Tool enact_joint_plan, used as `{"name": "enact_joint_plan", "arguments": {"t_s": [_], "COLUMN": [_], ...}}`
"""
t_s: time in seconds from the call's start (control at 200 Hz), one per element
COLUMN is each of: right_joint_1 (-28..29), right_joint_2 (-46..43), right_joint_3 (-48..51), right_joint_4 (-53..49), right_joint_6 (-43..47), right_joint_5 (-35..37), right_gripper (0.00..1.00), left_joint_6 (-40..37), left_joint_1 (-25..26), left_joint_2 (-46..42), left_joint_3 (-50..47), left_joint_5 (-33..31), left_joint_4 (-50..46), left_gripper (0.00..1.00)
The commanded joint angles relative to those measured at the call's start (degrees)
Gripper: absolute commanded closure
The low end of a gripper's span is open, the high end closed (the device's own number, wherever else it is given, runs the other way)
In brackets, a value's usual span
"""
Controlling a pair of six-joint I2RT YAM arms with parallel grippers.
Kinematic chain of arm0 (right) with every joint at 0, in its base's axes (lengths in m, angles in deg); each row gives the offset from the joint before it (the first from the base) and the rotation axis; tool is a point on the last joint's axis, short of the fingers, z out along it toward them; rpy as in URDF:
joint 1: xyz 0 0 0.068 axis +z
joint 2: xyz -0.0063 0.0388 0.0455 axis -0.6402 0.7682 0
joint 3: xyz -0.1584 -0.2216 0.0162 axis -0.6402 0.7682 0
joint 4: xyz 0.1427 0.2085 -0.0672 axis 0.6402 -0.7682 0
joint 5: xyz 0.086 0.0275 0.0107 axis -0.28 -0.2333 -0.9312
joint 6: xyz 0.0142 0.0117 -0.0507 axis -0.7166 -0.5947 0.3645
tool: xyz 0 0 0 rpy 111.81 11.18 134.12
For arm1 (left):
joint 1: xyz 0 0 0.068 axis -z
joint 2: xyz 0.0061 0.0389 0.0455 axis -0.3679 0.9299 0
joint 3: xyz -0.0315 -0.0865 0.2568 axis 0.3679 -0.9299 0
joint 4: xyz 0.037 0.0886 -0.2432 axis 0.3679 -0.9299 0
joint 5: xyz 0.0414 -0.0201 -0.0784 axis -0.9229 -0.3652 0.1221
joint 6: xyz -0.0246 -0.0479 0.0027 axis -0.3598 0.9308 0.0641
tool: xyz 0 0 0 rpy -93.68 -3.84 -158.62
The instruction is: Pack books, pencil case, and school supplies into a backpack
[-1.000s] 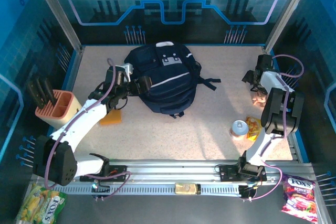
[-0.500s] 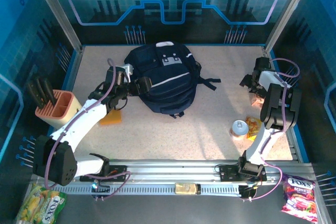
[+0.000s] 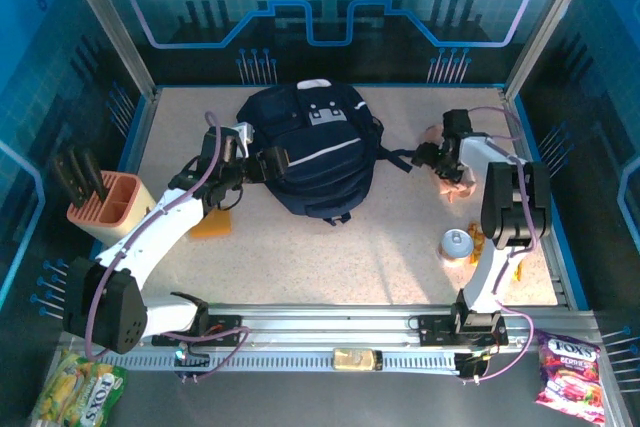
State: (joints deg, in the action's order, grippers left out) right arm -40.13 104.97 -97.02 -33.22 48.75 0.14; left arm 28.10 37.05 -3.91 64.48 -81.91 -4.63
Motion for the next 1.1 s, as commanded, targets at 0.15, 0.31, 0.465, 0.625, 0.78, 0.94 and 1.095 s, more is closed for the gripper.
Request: {"name": "enact_joint_plan", "arguments": {"t_s": [0.15,0.31,0.465,0.625,0.78,0.94,1.095], "right_joint_1": [3.8,1.9,-2.1,-7.5,-10.4,-10.7,-10.7], "right_joint_2": [-7.4,-15.6,-20.3,-21.7,-19.1,-15.3,-13.9], "right_joint_3": [5.6,8.8,14.3,18.5,19.4,19.7,19.4], "right_joint_4": [1.7,3.4,4.7,6.6,7.0,9.6,10.4], "right_joint_6": [-2.5,-1.6,-3.2,-6.6,-8.4,-9.3,-9.6], "right_joint_5": [-7.8,-4.2,0.7,1.7,-1.7,-8.9,-11.1], "right_gripper": [0.15,0.15,0.14,0.13,0.13,0.18,0.25], "left_joint_6": [-1.5,-1.5,-1.2,-1.4,-1.5,-1.5,-2.1], "left_joint_1": [-0.4,-0.3,-0.1,0.3,0.6,1.1,1.4], "left_joint_2": [0.5,0.6,1.0,2.0,2.4,2.6,2.6], "left_joint_3": [0.6,0.8,0.6,1.5,1.9,1.8,2.2], "left_joint_5": [0.6,1.2,2.2,2.8,2.8,2.8,2.8], "left_joint_4": [-0.9,-0.9,-0.2,-0.4,-0.3,-0.5,-0.8], "left_gripper": [0.01,0.01,0.01,0.01,0.01,0.01,0.01]}}
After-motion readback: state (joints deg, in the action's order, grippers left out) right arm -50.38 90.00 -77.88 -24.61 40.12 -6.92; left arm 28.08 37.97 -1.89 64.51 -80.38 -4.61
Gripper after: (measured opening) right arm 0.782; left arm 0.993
